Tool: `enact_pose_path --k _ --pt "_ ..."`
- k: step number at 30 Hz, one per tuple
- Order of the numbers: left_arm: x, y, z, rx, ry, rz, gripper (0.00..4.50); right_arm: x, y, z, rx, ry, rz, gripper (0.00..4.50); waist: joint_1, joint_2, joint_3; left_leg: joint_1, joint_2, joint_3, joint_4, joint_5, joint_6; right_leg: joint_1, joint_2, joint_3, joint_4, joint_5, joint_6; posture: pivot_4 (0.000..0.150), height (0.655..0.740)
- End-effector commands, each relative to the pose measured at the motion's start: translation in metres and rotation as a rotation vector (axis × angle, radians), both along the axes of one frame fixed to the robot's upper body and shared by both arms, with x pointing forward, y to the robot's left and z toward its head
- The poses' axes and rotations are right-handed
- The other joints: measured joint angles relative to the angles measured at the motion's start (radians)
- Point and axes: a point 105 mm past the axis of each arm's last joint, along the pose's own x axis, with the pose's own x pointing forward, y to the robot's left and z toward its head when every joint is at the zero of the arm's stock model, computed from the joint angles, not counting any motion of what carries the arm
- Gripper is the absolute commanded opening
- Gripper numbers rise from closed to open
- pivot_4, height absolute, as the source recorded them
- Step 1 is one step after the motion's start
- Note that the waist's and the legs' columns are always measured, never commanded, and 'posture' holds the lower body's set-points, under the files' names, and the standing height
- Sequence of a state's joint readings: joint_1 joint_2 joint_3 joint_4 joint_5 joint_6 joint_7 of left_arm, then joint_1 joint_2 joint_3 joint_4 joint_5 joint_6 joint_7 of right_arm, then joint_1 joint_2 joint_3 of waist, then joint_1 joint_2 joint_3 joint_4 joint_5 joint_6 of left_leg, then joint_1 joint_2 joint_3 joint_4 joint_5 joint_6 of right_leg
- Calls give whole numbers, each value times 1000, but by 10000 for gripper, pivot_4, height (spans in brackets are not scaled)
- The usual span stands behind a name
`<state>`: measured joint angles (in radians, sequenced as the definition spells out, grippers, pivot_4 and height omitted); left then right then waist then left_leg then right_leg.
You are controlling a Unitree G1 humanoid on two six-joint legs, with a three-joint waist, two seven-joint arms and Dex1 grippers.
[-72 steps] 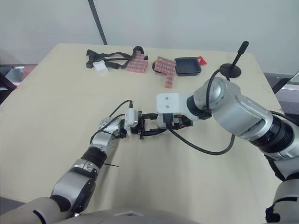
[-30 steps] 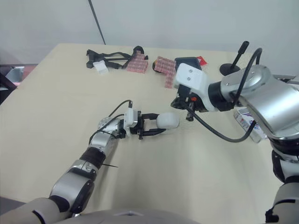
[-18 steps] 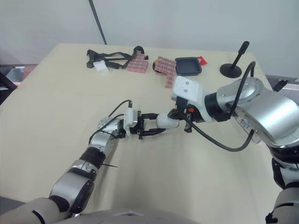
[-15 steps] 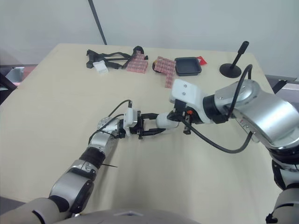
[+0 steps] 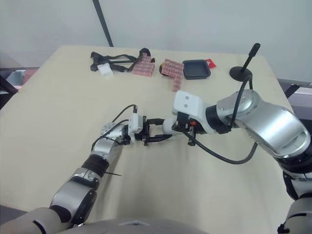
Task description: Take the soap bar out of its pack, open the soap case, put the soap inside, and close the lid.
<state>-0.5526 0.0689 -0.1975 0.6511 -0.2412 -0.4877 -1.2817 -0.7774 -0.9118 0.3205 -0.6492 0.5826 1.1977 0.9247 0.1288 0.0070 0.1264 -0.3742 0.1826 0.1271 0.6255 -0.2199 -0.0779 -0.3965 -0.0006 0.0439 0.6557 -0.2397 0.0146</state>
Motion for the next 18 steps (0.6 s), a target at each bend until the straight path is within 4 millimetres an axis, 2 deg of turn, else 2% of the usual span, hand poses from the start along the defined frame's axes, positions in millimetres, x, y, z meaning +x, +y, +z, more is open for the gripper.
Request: enact_pose_path --k 1,9,18 --pt "-1 1 5 -6 -28 -4 19444 6 -5 1 -17 -33 -33 194 -1 0 0 0 0 0 0 0 0 0 0 0 0 0 0 1500 7400" --pt "1 2 5 -9 -18 6 19444 -7 2 17 37 -30 41 194 -1 0 0 0 0 0 0 0 0 1 0 0 -1 0 0 1500 7400" --pt "1 1 5 -6 -18 6 19444 10 -7 30 60 -57 -43 194 -1 0 0 0 0 0 0 0 0 1 0 0 -1 0 0 1500 7400"
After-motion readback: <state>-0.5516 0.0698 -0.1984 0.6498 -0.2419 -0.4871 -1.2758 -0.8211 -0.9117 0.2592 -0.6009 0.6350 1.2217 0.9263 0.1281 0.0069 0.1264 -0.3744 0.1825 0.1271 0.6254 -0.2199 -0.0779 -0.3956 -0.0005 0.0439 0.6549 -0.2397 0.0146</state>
